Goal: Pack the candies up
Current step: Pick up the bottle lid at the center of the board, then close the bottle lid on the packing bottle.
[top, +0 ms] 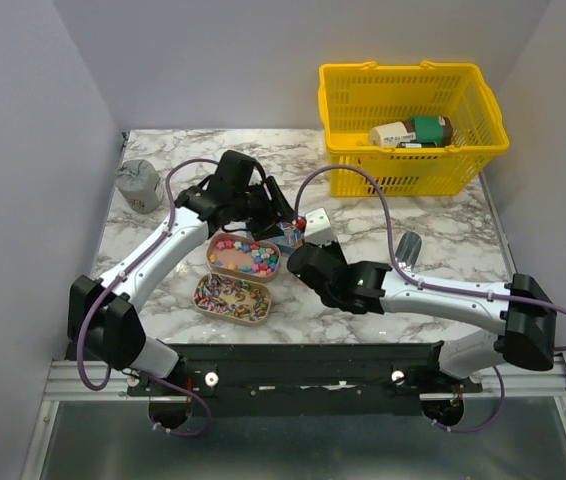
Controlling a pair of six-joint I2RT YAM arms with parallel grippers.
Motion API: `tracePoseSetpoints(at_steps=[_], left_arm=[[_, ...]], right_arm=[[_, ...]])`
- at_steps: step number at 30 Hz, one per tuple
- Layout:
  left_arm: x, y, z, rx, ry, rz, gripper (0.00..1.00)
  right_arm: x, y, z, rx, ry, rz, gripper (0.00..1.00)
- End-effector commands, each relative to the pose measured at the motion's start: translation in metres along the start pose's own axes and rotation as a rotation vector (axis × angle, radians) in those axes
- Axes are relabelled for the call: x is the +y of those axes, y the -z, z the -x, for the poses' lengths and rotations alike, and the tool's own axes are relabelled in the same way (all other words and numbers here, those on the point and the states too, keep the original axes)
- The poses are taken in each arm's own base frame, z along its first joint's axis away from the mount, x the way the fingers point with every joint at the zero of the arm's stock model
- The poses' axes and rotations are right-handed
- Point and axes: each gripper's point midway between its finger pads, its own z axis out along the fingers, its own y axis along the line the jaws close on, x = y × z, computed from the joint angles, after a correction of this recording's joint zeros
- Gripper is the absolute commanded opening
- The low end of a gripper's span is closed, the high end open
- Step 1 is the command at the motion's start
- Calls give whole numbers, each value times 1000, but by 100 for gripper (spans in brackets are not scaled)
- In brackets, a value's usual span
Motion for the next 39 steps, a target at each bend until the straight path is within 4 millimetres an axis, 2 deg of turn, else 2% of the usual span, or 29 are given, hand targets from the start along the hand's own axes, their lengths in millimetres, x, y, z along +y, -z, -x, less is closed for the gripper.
tracePoseSetpoints(at_steps=[1,3,4,6,8,9,10,14,15,17,18,24,25,26,31,35,39], left_arm=[[8,14,25,-130,-7,0,69],[16,18,32,-159,1,14,69],[25,17,32,-161,-1,30,69],[33,18,35,-174,-2,47,69],[43,16,34,-168,-24,66,69],[46,15,33,-165,-31,73,69],[51,13,31,-158,-40,79,69],[61,6,23,-122,-103,84,69],[63,5,22,-117,-133,78,68],[64,2,19,-104,-168,52,68],[64,1,18,-100,-196,43,68],[69,-11,5,-61,-286,16,65],[72,-15,2,-54,-294,18,64],[72,-18,-2,-44,-302,16,64],[73,-37,-19,-7,-337,7,63],[73,-48,-22,-1,-352,10,63],[83,-57,-23,5,-346,38,63]], right_arm=[[-14,11,-12,38,-119,-13,26],[-19,16,-12,53,-200,23,25],[-14,17,-20,88,-226,76,24],[-20,20,-17,104,-332,110,22],[-18,24,-20,136,-396,172,22],[-24,25,-13,130,-456,185,22],[-18,29,-12,151,-482,246,22],[-17,30,2,148,-621,365,22],[-21,25,0,157,-656,371,22],[-9,27,11,150,-708,481,22],[-9,23,10,160,-736,496,22],[22,12,14,212,-818,656,22],[26,10,7,231,-826,672,22],[28,7,12,209,-843,690,23],[32,-9,-4,255,-908,698,23],[30,-17,-17,267,-928,679,25],[30,-24,-31,299,-938,658,30]])
